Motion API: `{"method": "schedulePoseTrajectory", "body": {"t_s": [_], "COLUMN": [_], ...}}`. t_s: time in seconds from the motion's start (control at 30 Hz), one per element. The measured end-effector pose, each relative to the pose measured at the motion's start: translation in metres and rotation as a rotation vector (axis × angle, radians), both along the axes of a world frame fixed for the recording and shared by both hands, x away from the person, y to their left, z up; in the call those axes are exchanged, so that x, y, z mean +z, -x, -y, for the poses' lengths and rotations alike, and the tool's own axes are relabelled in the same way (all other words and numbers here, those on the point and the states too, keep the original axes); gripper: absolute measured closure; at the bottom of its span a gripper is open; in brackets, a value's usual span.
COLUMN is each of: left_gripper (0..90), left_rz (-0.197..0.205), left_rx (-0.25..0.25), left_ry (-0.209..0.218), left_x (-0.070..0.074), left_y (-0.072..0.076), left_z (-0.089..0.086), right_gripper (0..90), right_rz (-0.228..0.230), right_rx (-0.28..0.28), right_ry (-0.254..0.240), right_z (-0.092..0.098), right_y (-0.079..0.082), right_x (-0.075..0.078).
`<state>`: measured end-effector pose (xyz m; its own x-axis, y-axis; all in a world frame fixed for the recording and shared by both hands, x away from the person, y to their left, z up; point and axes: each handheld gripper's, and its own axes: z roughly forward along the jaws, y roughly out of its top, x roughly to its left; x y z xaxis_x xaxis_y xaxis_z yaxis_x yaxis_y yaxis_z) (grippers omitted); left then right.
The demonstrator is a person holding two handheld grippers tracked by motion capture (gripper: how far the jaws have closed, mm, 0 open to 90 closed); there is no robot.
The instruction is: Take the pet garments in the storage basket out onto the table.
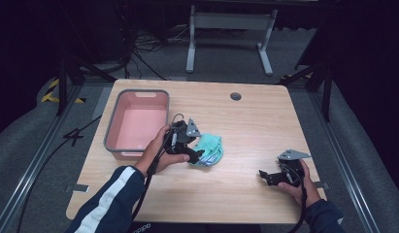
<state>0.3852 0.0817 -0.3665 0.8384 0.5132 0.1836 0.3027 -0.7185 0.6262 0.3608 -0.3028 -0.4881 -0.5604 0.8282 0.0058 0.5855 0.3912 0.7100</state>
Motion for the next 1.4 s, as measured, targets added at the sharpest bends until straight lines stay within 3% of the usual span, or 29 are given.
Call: {"method": "schedulePoseTrajectory", "body": {"t_s": [0.3, 0.63, 0.97, 1.4], "left_gripper": [20.0, 20.0, 20.0, 19.3], "left_rz": [0.041, 0.05, 0.043, 0.042], "left_rx": [-0.006, -0.003, 0.011, 0.02], "left_ry": [0.003, -0.021, -0.073, -0.108], "left_x": [0.006, 0.001, -0.019, -0.045], "left_y": [0.021, 0.041, 0.056, 0.07], "left_z": [-0.037, -0.073, -0.103, -0.138], "right_gripper": [0.6, 0.6, 0.5, 0.5], "right_rz": [0.0, 0.0, 0.0, -0.001], "right_rx": [-0.001, -0.001, -0.002, -0.003], "right_ry": [-0.001, -0.001, 0.0, 0.001], "right_z": [0.0, 0.0, 0.0, 0.0], "right_y": [0.0, 0.0, 0.0, 0.0], "right_x": [0.0, 0.0, 0.0, 0.0]}}
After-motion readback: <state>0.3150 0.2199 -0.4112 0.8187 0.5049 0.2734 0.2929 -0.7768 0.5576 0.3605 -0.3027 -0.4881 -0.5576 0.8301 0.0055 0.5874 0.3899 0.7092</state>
